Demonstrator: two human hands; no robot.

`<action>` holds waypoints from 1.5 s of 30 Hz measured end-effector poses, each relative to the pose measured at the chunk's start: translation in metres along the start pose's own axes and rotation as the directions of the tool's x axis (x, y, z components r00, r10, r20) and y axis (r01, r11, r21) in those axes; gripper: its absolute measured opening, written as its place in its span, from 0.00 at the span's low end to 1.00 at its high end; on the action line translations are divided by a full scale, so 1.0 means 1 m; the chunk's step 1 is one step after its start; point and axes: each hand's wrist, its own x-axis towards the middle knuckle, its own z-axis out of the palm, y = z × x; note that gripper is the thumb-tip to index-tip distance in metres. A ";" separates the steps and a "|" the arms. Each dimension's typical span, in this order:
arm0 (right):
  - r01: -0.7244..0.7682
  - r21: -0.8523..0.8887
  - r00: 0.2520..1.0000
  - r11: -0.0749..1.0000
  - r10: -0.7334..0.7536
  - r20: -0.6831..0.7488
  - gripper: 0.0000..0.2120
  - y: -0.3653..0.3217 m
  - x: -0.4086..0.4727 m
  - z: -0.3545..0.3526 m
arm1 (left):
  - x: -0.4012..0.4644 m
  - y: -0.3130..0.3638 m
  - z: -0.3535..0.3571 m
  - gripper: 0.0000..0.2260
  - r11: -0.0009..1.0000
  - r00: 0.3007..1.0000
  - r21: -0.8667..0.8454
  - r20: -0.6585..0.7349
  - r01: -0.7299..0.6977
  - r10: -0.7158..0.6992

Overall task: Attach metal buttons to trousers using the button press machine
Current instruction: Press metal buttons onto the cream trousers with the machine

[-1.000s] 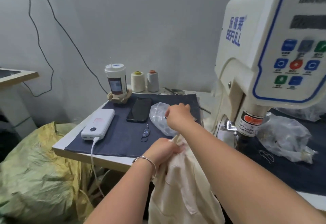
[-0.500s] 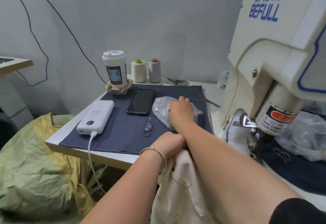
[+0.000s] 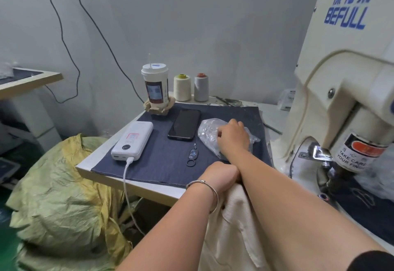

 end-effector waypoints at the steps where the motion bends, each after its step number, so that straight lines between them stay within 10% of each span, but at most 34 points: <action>1: 0.000 -0.001 1.000 1.000 0.000 0.003 0.12 0.000 0.000 0.000 | 0.000 0.000 0.000 0.06 1.000 1.000 0.012 0.002 -0.003 0.003; 45: 0.166 -0.144 0.986 0.976 -0.165 0.016 0.14 -0.001 -0.008 -0.009 | -0.007 0.000 0.002 0.03 0.997 0.999 -0.071 -0.034 0.038 -0.040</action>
